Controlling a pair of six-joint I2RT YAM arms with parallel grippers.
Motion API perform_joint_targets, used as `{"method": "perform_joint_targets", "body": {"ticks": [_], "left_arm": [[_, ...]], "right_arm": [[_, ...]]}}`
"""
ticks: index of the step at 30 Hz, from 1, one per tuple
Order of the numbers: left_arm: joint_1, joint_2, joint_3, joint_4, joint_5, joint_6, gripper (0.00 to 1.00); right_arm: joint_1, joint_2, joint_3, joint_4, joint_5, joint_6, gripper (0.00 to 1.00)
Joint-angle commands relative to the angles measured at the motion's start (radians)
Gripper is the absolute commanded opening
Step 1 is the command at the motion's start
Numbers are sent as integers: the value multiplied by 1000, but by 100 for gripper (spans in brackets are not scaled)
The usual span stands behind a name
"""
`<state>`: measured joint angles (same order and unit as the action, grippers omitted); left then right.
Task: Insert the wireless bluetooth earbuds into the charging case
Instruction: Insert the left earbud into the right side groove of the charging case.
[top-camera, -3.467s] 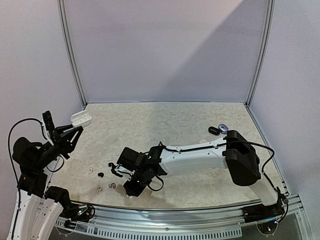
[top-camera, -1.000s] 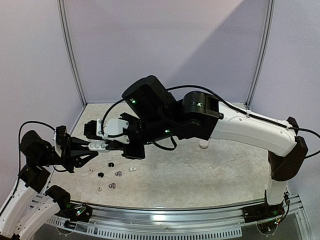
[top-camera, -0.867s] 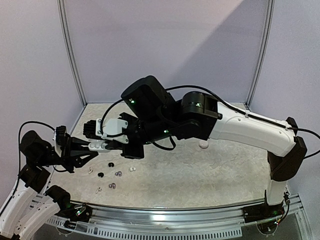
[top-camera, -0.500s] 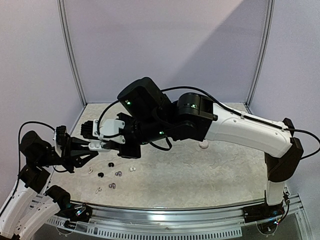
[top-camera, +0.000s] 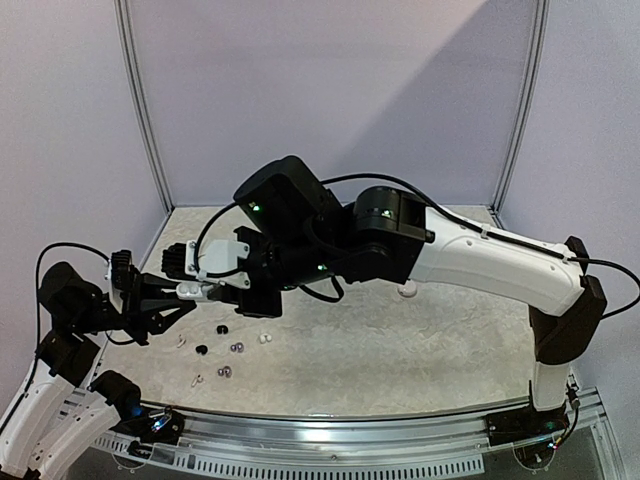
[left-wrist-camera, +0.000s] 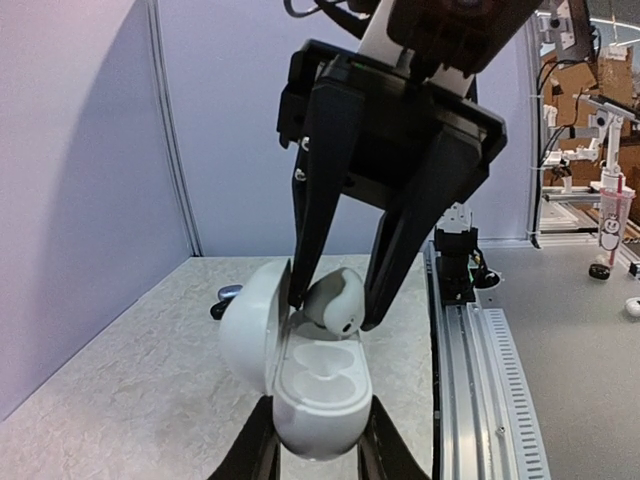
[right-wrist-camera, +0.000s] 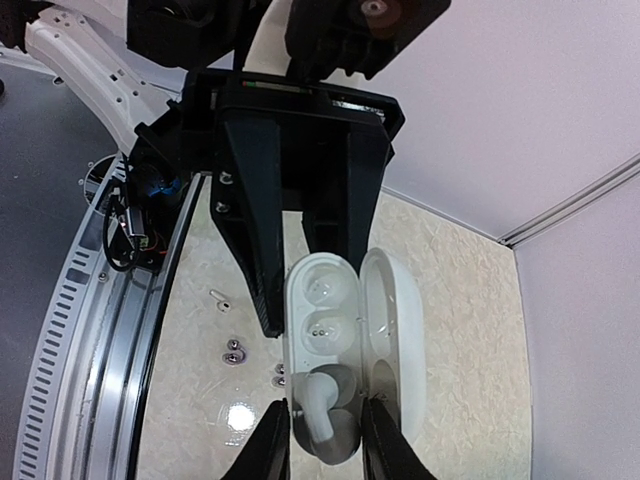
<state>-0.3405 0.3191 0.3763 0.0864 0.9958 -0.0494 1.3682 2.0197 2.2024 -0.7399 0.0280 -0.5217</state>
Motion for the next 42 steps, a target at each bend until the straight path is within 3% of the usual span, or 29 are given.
{"method": "perform_joint_targets", "body": {"ticks": [1,21,32,42], "left_arm": [[-18,-13,-22,21,24,-13,0],[-19,-16,-24,30,13,-26,0],[-20,-14,-37,59,-15,-89,0],[-18,-10,-35,49,-40,-131,0]], "right_arm": [[4,29,33,43,55,8,26],[1,55,59,48,107,6,26],[2,51,62,42,82,12,32],[-2,-29,24,140,13,42,40]]}}
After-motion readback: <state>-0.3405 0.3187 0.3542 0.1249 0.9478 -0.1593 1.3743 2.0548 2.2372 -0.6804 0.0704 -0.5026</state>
